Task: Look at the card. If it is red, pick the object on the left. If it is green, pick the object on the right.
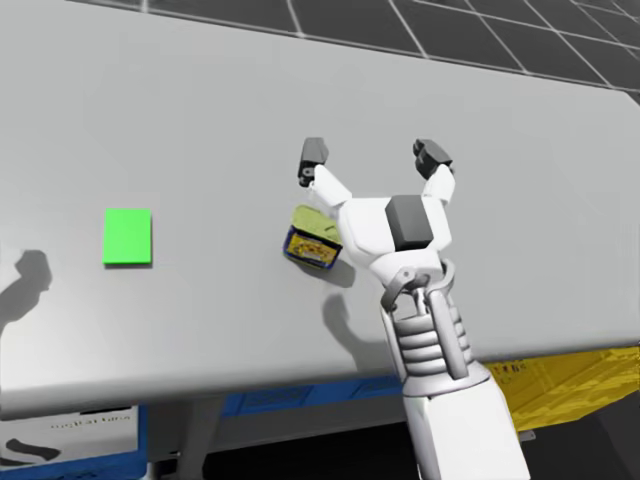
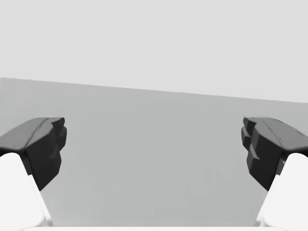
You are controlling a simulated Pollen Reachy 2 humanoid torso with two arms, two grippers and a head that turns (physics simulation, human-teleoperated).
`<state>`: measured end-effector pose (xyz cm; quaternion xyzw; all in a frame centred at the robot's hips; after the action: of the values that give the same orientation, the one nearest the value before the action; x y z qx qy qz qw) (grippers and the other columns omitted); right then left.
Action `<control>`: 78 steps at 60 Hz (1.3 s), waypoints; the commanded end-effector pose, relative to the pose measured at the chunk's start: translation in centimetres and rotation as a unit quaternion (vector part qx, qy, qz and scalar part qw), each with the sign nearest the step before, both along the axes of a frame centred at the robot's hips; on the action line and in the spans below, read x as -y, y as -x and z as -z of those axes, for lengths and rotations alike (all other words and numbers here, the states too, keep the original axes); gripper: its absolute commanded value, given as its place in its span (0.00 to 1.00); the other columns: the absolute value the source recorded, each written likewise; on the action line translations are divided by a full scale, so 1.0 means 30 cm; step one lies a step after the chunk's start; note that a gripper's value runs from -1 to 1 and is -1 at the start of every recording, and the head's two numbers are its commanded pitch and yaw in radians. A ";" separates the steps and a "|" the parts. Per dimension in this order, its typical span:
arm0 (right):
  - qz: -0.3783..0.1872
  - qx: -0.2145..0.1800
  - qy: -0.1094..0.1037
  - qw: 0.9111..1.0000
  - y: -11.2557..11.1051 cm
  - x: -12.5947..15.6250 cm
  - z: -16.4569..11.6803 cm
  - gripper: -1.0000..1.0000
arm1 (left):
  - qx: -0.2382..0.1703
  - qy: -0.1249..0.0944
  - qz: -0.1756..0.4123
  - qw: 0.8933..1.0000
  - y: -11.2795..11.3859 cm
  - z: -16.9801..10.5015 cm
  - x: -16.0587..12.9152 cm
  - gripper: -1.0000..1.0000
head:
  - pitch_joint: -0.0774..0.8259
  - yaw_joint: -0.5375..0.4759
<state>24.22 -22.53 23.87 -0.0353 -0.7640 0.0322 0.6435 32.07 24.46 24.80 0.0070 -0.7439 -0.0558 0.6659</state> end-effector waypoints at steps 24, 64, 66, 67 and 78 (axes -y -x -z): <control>0.019 -0.087 -0.090 0.992 0.230 -0.221 0.148 0.00 | -0.002 -0.001 -0.004 1.000 0.011 0.005 0.012 0.00 | 0.87 0.15; 0.095 -0.238 -0.115 0.960 -0.012 -0.212 0.272 0.00 | -0.019 -0.007 -0.004 1.000 0.000 0.032 0.029 0.00 | 0.86 0.14; 0.100 -0.236 -0.117 0.959 -0.034 -0.209 0.275 0.00 | -0.019 -0.007 -0.004 1.000 -0.001 0.033 0.029 0.00 | 0.86 0.14; 0.100 -0.236 -0.114 0.960 -0.038 -0.209 0.277 0.00 | -0.019 -0.007 -0.003 1.000 -0.001 0.034 0.029 0.00 | 0.86 0.14; 0.095 -0.251 -0.112 0.957 -0.091 -0.210 0.291 0.00 | -0.021 -0.008 -0.004 1.000 -0.002 0.037 0.031 0.00 | 0.86 0.14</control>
<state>25.89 -18.12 15.58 -0.0597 -0.5903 -0.0735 0.8016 32.09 23.57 23.78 0.0135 -0.7303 -0.0584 0.6805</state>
